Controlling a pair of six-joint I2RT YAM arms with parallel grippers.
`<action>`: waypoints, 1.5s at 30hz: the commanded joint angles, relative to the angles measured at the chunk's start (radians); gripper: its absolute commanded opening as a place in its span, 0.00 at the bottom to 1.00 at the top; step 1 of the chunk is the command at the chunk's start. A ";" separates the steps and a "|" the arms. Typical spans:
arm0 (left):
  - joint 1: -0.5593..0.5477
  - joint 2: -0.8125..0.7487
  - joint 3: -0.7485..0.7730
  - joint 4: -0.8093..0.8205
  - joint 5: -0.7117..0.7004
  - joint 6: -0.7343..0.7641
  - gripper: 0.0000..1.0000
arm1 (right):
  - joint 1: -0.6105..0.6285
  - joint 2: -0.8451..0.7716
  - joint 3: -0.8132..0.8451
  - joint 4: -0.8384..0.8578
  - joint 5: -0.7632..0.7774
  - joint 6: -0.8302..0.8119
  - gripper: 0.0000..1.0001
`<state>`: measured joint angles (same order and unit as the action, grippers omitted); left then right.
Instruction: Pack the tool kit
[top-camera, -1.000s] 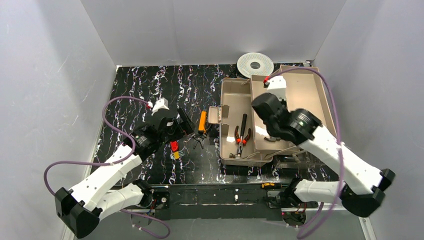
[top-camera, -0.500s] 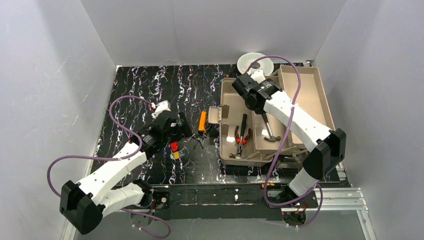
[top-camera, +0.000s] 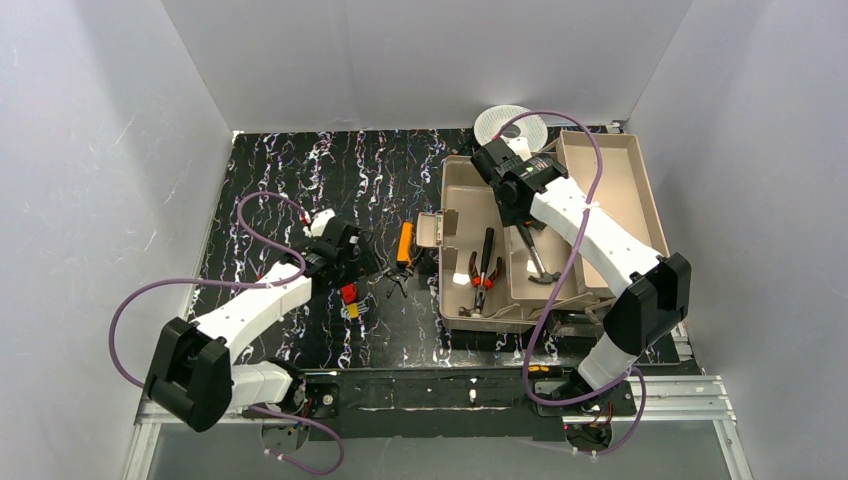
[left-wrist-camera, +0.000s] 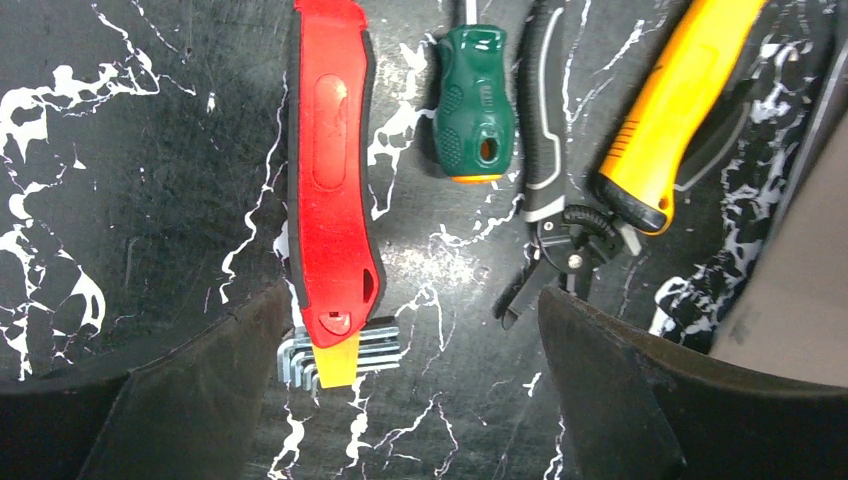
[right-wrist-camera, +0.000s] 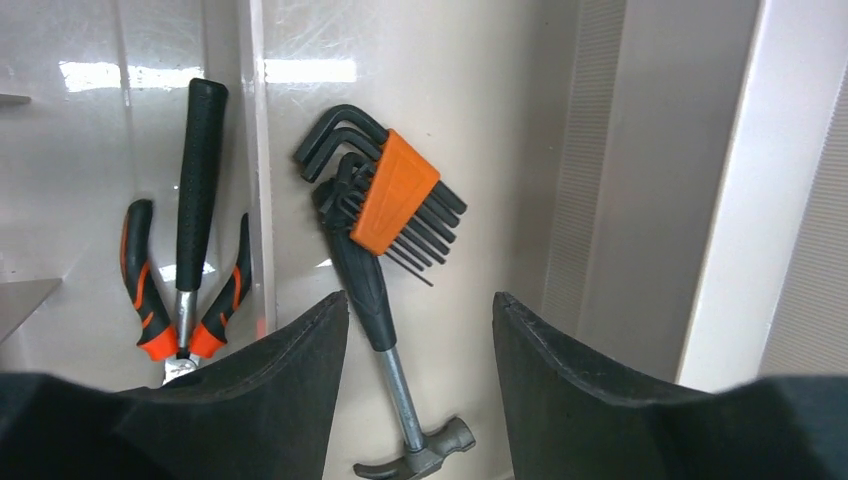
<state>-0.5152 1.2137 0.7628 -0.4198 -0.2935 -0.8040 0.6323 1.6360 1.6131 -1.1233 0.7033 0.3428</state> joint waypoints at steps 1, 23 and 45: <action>0.012 0.028 0.015 -0.023 -0.050 -0.020 0.98 | 0.000 -0.036 0.008 0.055 -0.036 -0.014 0.63; 0.026 0.267 0.054 -0.054 -0.066 -0.114 0.70 | 0.000 -0.633 -0.312 0.424 -0.483 -0.020 0.61; -0.004 -0.191 -0.045 0.097 0.262 0.142 0.00 | 0.000 -0.689 -0.508 0.604 -0.781 0.182 0.65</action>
<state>-0.5026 1.2167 0.7136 -0.4194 -0.2176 -0.8078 0.6323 0.9051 1.1381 -0.6647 0.0853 0.4622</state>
